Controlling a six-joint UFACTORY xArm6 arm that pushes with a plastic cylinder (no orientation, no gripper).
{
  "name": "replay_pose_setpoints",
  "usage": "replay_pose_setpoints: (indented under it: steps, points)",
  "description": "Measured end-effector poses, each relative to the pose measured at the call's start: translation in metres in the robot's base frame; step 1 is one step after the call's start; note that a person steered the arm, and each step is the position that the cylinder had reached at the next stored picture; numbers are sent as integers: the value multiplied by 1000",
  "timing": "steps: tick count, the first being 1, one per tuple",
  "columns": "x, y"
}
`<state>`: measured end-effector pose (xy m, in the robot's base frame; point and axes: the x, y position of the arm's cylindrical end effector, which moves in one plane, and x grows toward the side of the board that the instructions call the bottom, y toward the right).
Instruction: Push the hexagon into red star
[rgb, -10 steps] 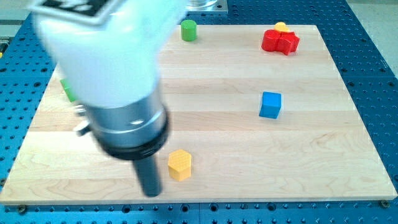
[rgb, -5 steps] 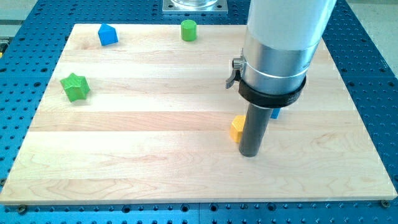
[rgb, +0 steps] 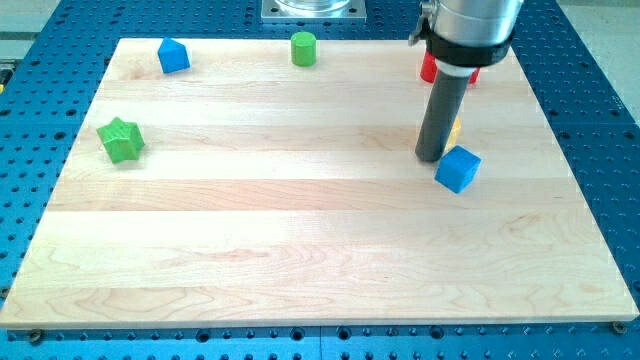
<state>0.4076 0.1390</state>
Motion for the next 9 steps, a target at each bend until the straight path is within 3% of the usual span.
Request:
replay_pose_setpoints:
  steps: [1, 5, 7, 9]
  points:
    - [-23, 6]
    - [-31, 65]
    - [-73, 54]
    - [-72, 10]
